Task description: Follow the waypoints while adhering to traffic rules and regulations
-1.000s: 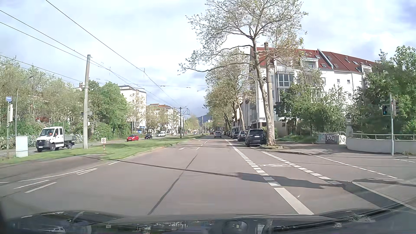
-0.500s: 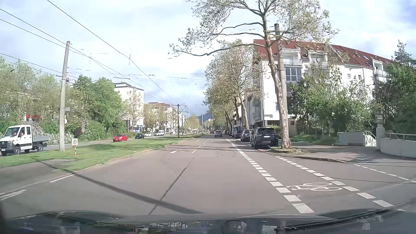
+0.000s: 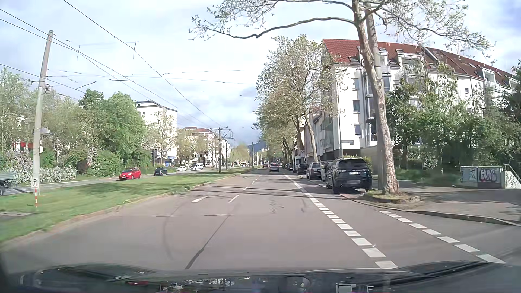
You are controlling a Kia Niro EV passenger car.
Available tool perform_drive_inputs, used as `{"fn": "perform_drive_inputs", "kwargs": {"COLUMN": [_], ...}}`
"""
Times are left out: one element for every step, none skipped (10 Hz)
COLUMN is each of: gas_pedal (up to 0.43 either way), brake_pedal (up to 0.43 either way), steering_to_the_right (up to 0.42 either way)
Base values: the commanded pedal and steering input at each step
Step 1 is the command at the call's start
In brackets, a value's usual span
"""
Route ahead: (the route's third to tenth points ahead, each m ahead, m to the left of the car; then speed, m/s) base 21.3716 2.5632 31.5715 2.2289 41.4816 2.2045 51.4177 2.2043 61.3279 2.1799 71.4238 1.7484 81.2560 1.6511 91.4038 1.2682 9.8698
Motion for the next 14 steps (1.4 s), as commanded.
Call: {"fn": "perform_drive_inputs", "kwargs": {"gas_pedal": [0.150,0.130,0.130,0.130,0.130,0.130,0.130,0.130,0.130,0.130,0.130,0.118,0.110,0.110], "brake_pedal": [0.000,0.000,0.000,0.000,0.000,0.000,0.000,0.000,0.000,0.000,0.000,0.000,0.000,0.000], "steering_to_the_right": [-0.001,0.000,0.002,0.004,0.005,0.005,0.005,0.005,0.006,0.005,0.005,0.005,0.004,0.004]}}
